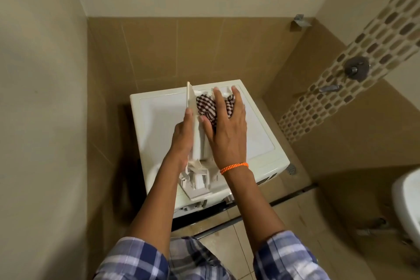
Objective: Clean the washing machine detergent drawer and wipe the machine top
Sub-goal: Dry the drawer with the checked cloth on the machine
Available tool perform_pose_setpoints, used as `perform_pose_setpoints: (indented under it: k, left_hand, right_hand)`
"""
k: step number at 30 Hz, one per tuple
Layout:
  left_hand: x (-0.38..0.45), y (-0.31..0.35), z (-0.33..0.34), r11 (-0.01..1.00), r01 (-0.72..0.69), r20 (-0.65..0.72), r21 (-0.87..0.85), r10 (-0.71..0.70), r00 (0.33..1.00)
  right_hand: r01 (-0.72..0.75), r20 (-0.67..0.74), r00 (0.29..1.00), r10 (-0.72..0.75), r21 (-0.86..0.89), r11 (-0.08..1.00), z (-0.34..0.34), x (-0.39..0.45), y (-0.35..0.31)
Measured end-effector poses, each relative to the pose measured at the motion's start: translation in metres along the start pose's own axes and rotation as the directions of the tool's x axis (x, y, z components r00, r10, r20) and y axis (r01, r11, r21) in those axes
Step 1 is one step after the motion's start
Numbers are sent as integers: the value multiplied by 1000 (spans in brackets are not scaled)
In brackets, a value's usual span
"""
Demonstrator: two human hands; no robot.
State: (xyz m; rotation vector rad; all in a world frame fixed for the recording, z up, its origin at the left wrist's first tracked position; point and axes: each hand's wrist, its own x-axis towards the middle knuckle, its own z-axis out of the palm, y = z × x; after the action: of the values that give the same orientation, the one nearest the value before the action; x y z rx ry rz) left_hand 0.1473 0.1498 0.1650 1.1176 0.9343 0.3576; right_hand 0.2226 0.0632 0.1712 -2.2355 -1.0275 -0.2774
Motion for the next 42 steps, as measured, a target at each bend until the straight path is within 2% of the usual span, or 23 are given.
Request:
perform_pose_setpoints:
  k: [2,4,6,7,9,12,14,16,20,22,25,29,32,34,35,36,38,40,42]
  left_hand:
    - [2,7,-1,995,7,-67,-97,-14,998]
    - [9,4,-5,983,1,-143,-184,-28,989]
    - [8,-2,-6,983,10,-131,-182,-34,991]
    - [7,-4,-6,987,13,-122,-162,-33,992]
    - [2,-2,-3,993,19,-89,-115,-29,996]
    - [-1,5,5,998,8,-24,-59,-10,1000]
    - [-3,6,6,997,4,-34,-80,-7,999]
    - [-2,2,7,992,35,-51,-119,-41,998]
    - [-6,7,8,993,48,26,-108,-46,999]
    - [-7,12,13,996,14,18,-89,-12,1000]
    - [-8,17,30,995,-78,22,55,77,997]
    - [-10,15,53,987,-89,-66,133,99,993]
    - [-4,17,57,921,-182,-34,344,207,978]
    - [7,23,46,843,-173,32,510,182,983]
    - [11,24,38,825,-130,78,550,104,991]
    - [12,26,31,842,-76,149,535,-5,989]
    - [10,18,20,912,33,306,409,-171,937]
    - [11,7,12,947,62,345,315,-175,922]
    - [17,-2,6,967,119,359,226,-196,913]
  right_hand:
    - [-44,115,993,28,146,988,5,-20,4]
    - [-51,293,956,-3,176,983,5,-42,10]
    - [-40,413,910,-38,180,983,4,-50,16]
    - [-28,415,908,-53,188,982,3,-49,19]
    - [-21,315,948,-48,211,977,1,-39,17]
    - [-212,172,972,159,356,910,-1,-16,9]
    - [-299,205,950,234,389,872,-6,-5,8]
    - [-286,251,946,206,343,895,-10,-4,10]
    - [-288,216,952,219,376,881,-10,-7,26]
    - [-311,200,948,248,418,853,-8,-6,33]
    - [-409,245,912,329,571,712,-5,-9,47]
    - [-517,341,846,409,712,475,-7,-10,69]
    - [-553,422,806,415,786,276,-13,-14,78]
    - [-558,461,781,421,818,138,-14,-21,79]
    - [-564,486,762,428,822,72,-13,-23,79]
    - [-574,518,746,419,819,9,-11,-25,78]
    - [-610,592,718,365,788,-77,-8,-28,75]
    - [-636,625,701,344,766,-93,-10,-28,70]
    - [-666,640,680,358,743,-62,-12,-29,71]
